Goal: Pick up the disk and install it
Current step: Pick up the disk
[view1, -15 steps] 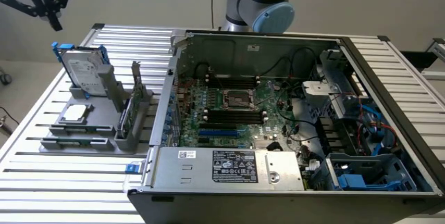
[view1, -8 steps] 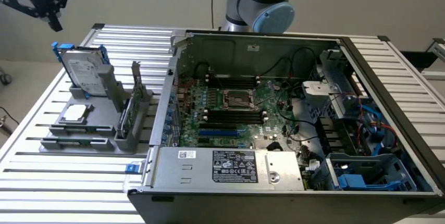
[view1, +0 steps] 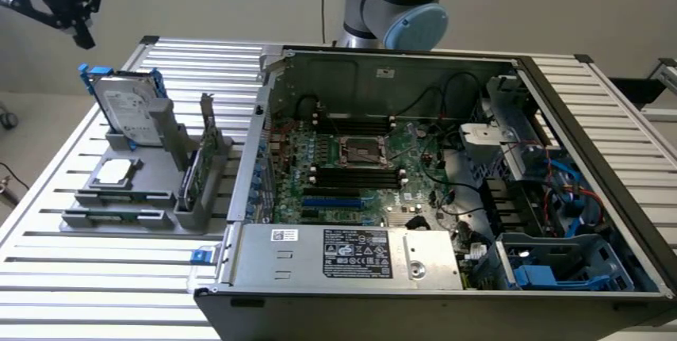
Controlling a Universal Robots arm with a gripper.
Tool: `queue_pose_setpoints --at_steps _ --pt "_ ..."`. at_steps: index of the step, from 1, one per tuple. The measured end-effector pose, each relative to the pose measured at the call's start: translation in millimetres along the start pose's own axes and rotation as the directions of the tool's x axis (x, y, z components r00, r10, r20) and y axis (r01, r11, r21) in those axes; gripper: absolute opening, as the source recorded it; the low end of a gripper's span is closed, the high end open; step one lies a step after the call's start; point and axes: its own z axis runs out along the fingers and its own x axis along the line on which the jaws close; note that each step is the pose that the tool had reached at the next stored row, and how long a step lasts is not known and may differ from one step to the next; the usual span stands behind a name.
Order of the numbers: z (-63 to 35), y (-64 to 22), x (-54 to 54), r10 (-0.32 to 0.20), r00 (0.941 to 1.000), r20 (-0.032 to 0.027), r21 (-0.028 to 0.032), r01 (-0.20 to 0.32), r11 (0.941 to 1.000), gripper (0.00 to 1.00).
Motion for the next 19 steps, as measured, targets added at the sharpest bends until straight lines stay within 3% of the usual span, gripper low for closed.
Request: queue_pose_setpoints --at_steps 4,9,14,19 --pt "1.4 0.0 0.0 -0.074 0.9973 -0.003 -0.0007 0.074 0.9973 0.11" --pt "3.6 -0.1 0.0 -0.163 0.9867 -0.0068 -0.0019 0.163 0.9867 0.11" --pt "6.0 -0.2 -0.1 -0.252 0.9677 -0.0103 -0.0033 0.252 0.9678 0.11" --pt "8.9 -0.1 -0.3 -0.333 0.9428 -0.0134 -0.0042 0.333 0.9429 0.11"
